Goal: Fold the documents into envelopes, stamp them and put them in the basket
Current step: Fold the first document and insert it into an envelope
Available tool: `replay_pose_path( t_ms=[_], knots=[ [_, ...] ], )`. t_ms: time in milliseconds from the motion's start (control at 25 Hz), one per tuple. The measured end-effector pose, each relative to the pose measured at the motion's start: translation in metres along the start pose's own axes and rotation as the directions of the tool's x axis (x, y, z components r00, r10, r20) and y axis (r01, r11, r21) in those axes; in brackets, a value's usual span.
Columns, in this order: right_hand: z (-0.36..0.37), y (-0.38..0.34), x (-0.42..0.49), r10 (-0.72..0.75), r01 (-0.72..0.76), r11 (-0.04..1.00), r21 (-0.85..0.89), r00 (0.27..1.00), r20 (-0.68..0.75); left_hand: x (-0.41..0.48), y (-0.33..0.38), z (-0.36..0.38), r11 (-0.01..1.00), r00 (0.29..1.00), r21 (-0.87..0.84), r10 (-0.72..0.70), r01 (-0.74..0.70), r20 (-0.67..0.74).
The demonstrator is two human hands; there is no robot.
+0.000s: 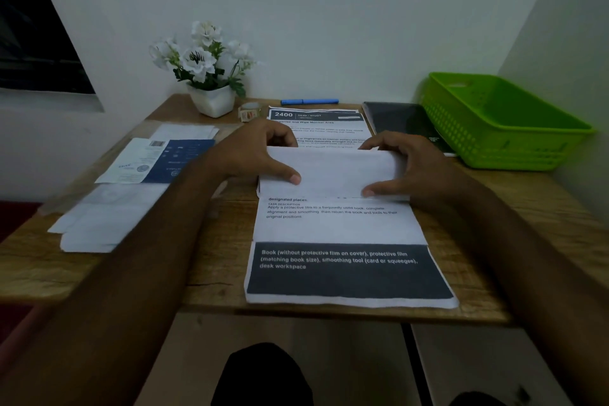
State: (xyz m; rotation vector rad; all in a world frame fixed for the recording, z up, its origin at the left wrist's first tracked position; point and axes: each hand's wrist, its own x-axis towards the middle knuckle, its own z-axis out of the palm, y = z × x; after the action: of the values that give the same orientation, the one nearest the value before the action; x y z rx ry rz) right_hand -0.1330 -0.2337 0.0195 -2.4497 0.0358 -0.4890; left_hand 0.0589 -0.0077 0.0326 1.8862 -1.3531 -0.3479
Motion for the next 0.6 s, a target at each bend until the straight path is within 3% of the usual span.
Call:
replay_pose_path(
  t_ms=[280, 400, 600],
  knots=[
    [-0.005, -0.01, -0.029, -0.017, 0.021, 0.997, -0.075, 0.998, 0.056, -0.041, 0.011, 0.013, 0.994, 0.994, -0.008, -0.107, 0.107, 0.027],
    [-0.006, -0.018, -0.036, -0.061, 0.074, 0.983, -0.17, 0.995, 0.079, -0.054, 0.014, 0.014, 0.998, 0.998, 0.002, -0.059, 0.059, 0.036],
    [-0.006, -0.029, -0.051, -0.07, 0.135, 0.952, -0.275, 0.969, 0.235, -0.07, 0.016, 0.019, 1.0, 1.0, 0.009, 0.006, -0.006, 0.004]
  ],
)
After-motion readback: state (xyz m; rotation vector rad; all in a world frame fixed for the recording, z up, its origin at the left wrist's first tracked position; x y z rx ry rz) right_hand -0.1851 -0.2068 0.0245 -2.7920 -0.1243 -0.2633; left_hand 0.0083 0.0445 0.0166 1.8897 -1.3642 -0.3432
